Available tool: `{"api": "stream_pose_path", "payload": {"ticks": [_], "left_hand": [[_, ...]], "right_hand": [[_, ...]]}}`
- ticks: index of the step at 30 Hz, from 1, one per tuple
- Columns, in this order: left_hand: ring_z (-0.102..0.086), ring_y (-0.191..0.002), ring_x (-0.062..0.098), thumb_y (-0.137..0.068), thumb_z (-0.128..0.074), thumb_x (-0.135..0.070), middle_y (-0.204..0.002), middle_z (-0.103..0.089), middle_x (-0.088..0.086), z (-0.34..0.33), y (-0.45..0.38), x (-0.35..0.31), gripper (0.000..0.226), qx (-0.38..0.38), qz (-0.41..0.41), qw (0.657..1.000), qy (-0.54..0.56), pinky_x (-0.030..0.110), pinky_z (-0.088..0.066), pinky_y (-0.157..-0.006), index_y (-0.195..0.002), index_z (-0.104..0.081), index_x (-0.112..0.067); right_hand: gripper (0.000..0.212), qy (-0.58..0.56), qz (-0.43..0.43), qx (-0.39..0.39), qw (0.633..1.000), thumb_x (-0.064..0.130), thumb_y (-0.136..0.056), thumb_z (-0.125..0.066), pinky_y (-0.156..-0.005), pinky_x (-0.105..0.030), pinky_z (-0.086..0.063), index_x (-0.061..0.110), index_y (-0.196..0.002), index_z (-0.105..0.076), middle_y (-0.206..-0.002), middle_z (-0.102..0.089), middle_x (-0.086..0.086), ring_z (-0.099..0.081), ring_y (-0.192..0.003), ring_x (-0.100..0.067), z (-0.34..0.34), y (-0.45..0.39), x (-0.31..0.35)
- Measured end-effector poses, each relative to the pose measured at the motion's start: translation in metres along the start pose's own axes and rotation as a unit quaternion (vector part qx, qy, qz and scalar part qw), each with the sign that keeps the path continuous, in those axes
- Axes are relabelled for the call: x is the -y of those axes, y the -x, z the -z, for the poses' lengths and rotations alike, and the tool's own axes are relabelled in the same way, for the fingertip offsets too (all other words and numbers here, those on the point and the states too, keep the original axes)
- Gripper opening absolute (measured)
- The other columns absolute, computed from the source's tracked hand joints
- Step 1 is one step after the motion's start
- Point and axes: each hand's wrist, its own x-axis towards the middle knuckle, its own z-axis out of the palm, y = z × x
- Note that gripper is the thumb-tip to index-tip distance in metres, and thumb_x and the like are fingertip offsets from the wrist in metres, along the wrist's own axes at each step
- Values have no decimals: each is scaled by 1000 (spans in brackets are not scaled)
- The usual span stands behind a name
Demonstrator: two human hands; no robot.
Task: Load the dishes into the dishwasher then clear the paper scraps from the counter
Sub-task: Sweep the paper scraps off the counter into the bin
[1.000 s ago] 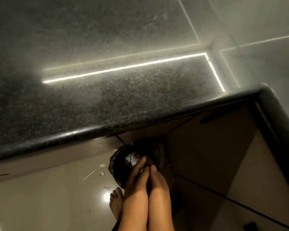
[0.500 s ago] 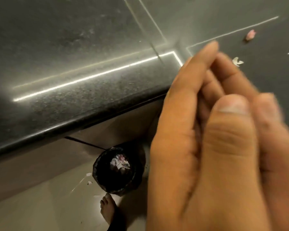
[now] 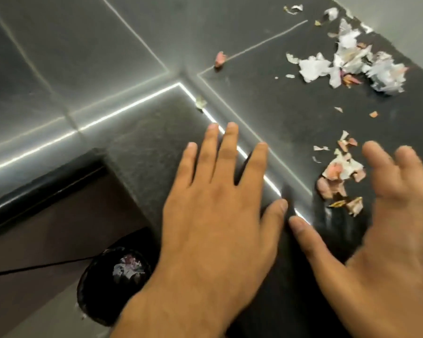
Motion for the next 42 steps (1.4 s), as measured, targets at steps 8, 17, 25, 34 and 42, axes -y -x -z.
{"api": "stream_pose_path", "payload": {"ticks": [8, 17, 25, 34, 42], "left_hand": [[14, -157, 34, -95, -24, -71, -170, 11, 15, -4, -76, 8, 79, -57, -13, 993, -99, 58, 2, -125, -163, -10, -33], [-5, -157, 34, -92, -26, -81, -170, -2, 16, 7, -149, 18, 88, -45, 59, 996, -52, 48, -9, -127, -163, -7, -32], [-40, -146, 20, -99, -57, -31, -158, -42, 3, 7, -152, 3, 48, -121, -219, 967, 44, 53, -28, -121, -146, -54, -20], [-25, -151, 1, -103, -35, -43, -160, -39, -11, 7, -164, 9, 47, -90, 24, 989, 113, 24, -16, -125, -143, -56, -31], [-44, -139, 7, -103, -49, -19, -151, -44, -15, 5, -167, 9, 31, -108, 81, 984, 117, 28, -39, -113, -129, -64, -24]], "right_hand": [[97, 116, 25, 40, 992, 83, -77, -53, -122, -55, -23, 42, -157, -18, -169, 6, -1, -3, -156, -21, -8, -73, -34], [64, -42, 14, -14, 999, 67, -91, -51, -119, -45, -32, 34, -146, -46, -158, -37, 9, -32, -146, -5, -14, -134, -46], [35, -397, -89, -144, 902, 43, -103, -44, -100, -26, -48, 25, -125, -63, -122, -66, 19, -58, -123, -2, 4, -135, -59], [32, -362, -95, -144, 916, 44, -100, -43, -101, -21, -46, 35, -122, -64, -127, -63, 21, -56, -126, -4, 8, -136, -52], [36, -310, -90, -115, 939, 47, -100, -44, -100, -13, -42, 30, -120, -68, -131, -62, 15, -55, -128, -6, 7, -136, -52]]}}
